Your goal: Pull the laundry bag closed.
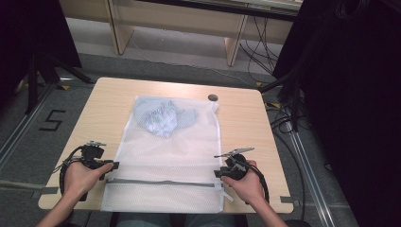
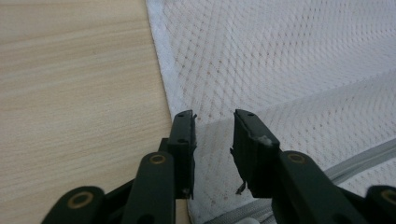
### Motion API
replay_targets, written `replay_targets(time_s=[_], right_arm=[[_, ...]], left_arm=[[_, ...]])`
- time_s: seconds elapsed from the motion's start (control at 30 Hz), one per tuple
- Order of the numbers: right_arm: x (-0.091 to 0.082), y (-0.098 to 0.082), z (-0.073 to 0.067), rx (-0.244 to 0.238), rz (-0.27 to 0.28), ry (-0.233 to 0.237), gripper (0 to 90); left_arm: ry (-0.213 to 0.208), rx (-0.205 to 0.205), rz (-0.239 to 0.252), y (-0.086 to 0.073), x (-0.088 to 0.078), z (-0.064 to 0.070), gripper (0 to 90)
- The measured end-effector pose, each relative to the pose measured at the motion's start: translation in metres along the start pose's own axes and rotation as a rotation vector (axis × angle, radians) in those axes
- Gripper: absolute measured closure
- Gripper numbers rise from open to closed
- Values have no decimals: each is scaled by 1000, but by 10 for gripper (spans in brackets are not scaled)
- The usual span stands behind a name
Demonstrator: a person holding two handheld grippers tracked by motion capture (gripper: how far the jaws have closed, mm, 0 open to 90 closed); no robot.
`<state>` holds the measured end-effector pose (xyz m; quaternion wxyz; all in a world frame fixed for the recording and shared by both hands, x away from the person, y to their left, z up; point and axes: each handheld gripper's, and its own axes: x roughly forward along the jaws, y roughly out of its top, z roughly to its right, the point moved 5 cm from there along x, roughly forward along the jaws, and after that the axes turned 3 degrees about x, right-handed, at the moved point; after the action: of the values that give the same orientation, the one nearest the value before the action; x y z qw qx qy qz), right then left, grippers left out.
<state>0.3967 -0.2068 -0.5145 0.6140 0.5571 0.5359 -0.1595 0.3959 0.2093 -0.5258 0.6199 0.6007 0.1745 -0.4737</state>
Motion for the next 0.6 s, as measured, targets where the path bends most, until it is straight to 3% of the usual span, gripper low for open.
replay_targets(time_s=[0.07,0.1,0.17,0.2,0.23,0.27,0.3,0.33,0.4,0.43,0.6], right_arm=[[0,2,0,-21,11,6,691],[-1,3,-2,-20,15,6,700],[-1,5,-5,-15,15,4,716],[-1,6,-6,-31,17,-5,725],[-1,7,-9,-16,9,0,732],[1,9,-11,-33,27,3,737],[3,11,-13,-45,41,6,742],[2,12,-16,-55,35,9,749],[2,16,-24,-60,46,18,761],[2,19,-29,-56,65,26,766],[4,29,-53,-66,58,77,779]], left_arm=[[2,7,-8,-1,1,1,757],[2,-8,0,-1,2,2,770],[-9,28,-46,-2,-1,0,784],[-5,21,-38,-3,0,1,796],[5,23,-42,-2,1,0,809],[15,2,-54,-3,0,1,818],[10,11,-68,-3,-1,1,835],[13,27,-80,-4,-2,1,853],[18,-2,-70,-5,0,4,885],[17,8,-79,-5,0,4,895],[14,18,-101,-5,1,6,898]])
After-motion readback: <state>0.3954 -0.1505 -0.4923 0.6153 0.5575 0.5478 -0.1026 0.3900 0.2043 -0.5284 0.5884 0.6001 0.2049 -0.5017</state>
